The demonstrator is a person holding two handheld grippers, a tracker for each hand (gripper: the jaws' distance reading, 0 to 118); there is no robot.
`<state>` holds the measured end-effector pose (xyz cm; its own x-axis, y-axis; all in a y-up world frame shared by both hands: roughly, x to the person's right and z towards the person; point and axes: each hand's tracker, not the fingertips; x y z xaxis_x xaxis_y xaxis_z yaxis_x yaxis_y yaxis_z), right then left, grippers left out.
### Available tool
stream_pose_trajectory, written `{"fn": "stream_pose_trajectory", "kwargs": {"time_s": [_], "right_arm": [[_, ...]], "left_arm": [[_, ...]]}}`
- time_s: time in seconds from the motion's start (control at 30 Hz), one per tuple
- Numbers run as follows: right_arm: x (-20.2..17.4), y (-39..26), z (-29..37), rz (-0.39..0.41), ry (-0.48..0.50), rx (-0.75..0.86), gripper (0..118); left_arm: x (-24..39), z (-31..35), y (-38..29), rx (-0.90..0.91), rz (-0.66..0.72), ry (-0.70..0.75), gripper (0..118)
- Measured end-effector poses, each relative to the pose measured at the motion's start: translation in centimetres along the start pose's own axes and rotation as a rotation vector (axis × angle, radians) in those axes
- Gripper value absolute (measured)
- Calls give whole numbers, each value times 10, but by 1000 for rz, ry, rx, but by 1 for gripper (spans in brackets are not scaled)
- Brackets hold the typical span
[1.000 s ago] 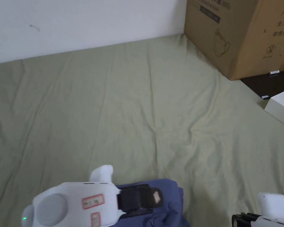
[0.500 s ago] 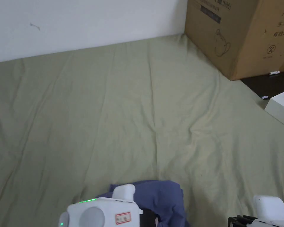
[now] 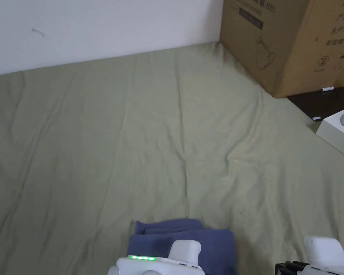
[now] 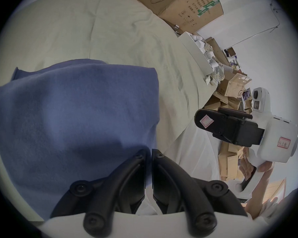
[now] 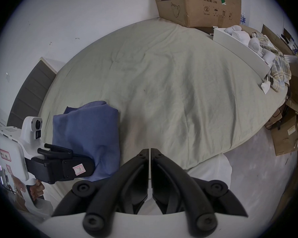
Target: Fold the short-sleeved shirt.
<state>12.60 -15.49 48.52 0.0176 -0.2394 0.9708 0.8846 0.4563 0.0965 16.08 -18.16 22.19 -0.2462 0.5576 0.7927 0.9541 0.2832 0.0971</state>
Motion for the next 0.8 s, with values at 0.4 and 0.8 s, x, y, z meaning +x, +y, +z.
{"fn": "stream_pose_trajectory", "kwargs": {"time_s": [0.4, 0.8], "right_arm": [[-80, 21, -21, 213, 154, -6, 2], [-98, 34, -95, 240, 140, -124, 2]], "left_arm": [[-66, 114, -33, 266, 218, -118, 9], [-168, 110, -58, 327, 491, -146, 112]]}}
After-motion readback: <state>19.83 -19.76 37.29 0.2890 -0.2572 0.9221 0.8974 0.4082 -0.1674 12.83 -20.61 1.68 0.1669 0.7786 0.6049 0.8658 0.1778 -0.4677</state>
